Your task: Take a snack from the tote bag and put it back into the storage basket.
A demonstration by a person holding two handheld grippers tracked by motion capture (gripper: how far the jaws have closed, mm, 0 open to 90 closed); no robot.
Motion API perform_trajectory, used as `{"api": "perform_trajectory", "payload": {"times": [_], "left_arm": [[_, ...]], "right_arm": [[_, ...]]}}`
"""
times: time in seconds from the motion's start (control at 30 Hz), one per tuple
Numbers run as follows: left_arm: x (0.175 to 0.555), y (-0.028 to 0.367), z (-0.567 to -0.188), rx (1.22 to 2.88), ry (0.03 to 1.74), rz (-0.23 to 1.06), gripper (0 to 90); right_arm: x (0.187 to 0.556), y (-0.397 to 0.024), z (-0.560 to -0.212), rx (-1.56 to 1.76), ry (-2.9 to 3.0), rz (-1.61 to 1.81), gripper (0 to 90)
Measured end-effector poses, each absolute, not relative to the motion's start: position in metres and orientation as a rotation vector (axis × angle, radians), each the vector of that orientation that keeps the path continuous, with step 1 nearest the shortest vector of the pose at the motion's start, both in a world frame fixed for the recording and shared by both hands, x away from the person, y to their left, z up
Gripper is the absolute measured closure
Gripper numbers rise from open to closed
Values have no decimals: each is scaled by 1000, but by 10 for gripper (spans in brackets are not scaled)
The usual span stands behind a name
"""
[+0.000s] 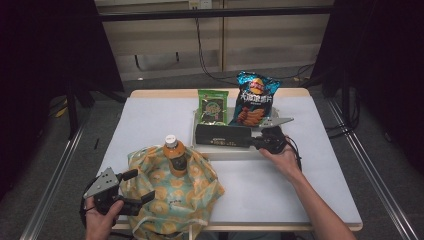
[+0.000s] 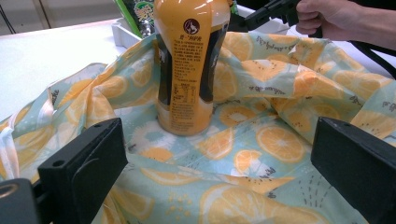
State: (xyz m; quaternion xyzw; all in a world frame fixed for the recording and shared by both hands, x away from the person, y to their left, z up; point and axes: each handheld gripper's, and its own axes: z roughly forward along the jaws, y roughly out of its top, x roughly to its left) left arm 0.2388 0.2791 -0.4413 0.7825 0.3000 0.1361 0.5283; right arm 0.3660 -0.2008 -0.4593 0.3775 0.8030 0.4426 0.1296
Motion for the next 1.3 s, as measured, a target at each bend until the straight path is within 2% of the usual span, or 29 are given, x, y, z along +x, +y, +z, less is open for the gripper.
{"api": "perform_trajectory", "payload": {"times": [0.9,0.97,1.2,1.3], "left_arm": [[240,281,-444,1860,723,308,32],[240,281,-443,1866,730,316,32],[239,280,-442,1863,722,317,32],[238,280,-442,1860,726,317,32]], "right_arm": [[369,-198,-463,1141,2259,1326,892],[368,-198,-461,1139,2257,1344,863],[364,-196,-454,1129,2247,1448,612],[364,-192,-451,1133,2234,1505,584]]}}
